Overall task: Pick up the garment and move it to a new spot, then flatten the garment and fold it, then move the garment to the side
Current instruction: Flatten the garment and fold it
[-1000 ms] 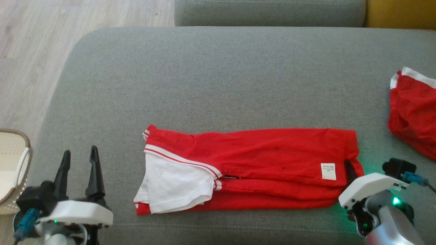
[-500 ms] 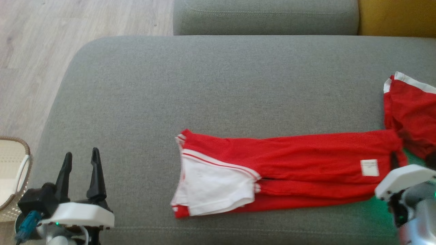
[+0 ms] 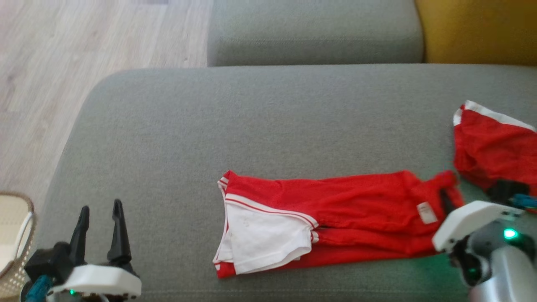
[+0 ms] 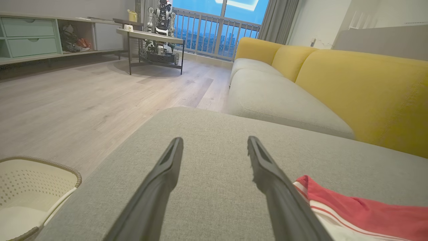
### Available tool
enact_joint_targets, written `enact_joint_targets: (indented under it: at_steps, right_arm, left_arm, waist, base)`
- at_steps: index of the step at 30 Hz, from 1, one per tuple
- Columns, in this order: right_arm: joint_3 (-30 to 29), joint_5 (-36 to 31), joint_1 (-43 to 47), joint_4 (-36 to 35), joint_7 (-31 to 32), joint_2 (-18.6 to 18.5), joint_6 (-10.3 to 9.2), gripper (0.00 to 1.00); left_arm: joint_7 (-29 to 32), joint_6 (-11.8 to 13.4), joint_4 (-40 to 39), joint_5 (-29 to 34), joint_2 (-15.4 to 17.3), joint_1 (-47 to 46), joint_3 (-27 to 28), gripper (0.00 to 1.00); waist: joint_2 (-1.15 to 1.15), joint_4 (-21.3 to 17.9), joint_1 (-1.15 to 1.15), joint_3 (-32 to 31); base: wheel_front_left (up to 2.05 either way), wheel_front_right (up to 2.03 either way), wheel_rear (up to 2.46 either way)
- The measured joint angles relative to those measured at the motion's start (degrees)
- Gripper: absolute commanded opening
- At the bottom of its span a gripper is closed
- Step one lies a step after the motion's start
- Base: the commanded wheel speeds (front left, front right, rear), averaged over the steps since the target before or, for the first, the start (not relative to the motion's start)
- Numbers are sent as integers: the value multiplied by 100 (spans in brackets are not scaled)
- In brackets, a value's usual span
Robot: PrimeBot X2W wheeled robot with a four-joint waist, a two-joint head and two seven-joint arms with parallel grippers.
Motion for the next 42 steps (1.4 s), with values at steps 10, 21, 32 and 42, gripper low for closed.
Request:
enact_joint_targets:
  at_steps: [10,21,32,42]
  right_arm:
    - [1605,1767,390,-1057,488,0,0,0]
    - [3371,4343,137,-405,-129,-14,-1,0]
    - [5375,6429,-998,767,-1310,-53,-1,0]
    - [7259,8126,-1672,1561,-2092,-76,-1,94]
  left_arm:
    - [0,5,-22,0,-40,69,8,100]
    - [0,7,10,0,-65,69,-94,100]
    - [0,3,161,0,-69,69,-219,100]
    - [0,-3,212,0,-70,-29,-249,100]
  waist:
    - [0,-186,0,-194]
    - [0,150,0,-173]
    - [0,703,1,-53]
    - [0,1035,1,115]
  base:
    - [0,0,0]
    - [0,0,0]
    - [0,0,0]
    - [0,0,0]
